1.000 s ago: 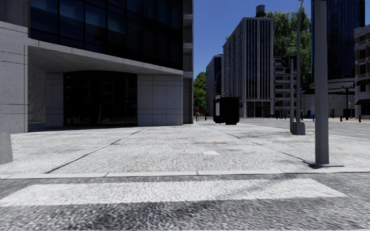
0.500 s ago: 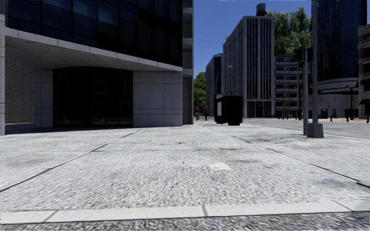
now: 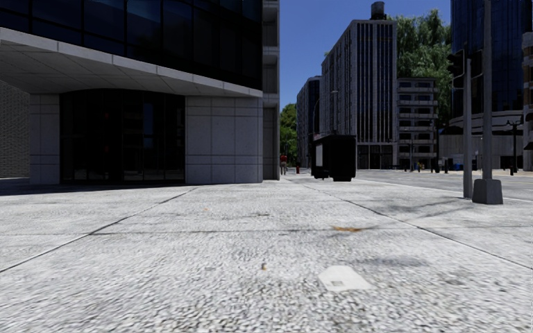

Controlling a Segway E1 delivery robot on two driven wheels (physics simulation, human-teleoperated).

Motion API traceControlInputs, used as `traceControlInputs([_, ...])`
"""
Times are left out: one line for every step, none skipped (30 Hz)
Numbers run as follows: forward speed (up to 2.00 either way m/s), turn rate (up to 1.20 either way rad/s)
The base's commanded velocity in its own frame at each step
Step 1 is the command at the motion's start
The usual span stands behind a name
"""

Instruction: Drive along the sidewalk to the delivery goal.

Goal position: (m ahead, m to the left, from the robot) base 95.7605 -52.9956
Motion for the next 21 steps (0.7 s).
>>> traceControlInputs([1.33, 0.00])
traceControlInputs([1.32, 0.00])
traceControlInputs([1.32, 0.00])
traceControlInputs([1.32, 0.00])
traceControlInputs([1.32, 0.00])
traceControlInputs([1.32, 0.00])
traceControlInputs([1.32, 0.00])
traceControlInputs([1.32, 0.00])
traceControlInputs([1.32, 0.00])
traceControlInputs([1.32, 0.00])
traceControlInputs([1.32, 0.00])
traceControlInputs([1.32, 0.00])
traceControlInputs([1.32, 0.00])
traceControlInputs([1.32, 0.00])
traceControlInputs([1.32, 0.00])
traceControlInputs([1.32, 0.00])
traceControlInputs([1.32, 0.00])
traceControlInputs([1.32, 0.00])
traceControlInputs([1.32, 0.00])
traceControlInputs([1.32, 0.00])
traceControlInputs([1.32, 0.00])
